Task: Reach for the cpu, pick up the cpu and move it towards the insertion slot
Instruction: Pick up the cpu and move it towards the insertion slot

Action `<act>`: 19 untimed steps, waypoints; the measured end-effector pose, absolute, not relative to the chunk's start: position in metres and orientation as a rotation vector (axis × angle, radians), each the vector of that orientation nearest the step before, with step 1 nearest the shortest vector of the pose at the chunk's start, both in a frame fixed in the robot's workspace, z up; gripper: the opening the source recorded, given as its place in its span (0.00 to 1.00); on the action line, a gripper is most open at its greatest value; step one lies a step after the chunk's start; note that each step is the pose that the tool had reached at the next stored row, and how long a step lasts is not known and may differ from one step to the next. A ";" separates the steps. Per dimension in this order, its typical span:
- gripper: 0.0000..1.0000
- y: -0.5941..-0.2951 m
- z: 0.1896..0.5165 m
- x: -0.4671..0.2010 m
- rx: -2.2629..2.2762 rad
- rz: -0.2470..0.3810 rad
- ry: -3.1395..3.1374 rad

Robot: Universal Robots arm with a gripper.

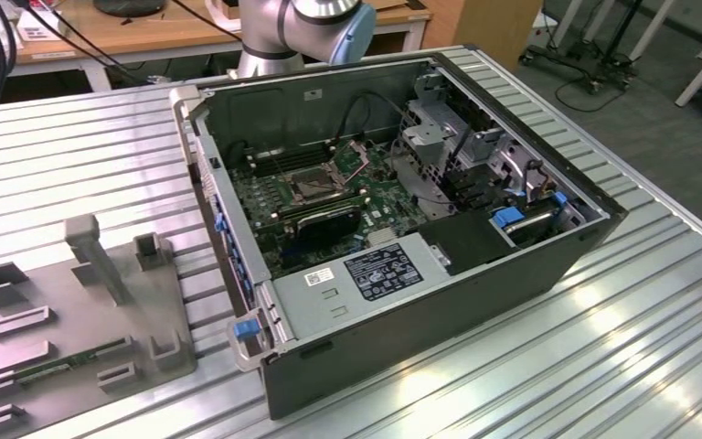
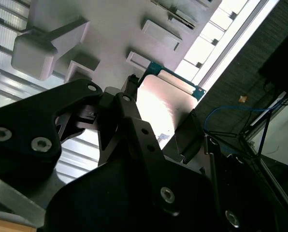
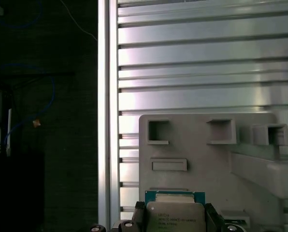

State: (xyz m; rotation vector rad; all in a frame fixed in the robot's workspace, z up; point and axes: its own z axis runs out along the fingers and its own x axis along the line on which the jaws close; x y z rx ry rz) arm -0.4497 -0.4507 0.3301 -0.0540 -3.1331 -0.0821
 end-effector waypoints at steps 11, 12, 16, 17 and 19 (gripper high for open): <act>0.55 -0.451 0.346 -0.450 -0.054 -0.082 -3.133; 0.55 -0.451 0.348 -0.450 -0.054 -0.082 -3.133; 0.55 -0.451 0.355 -0.450 -0.054 -0.082 -3.133; 0.55 -0.451 0.356 -0.450 -0.054 -0.082 -3.133; 0.55 -0.451 0.359 -0.450 -0.054 -0.082 -3.133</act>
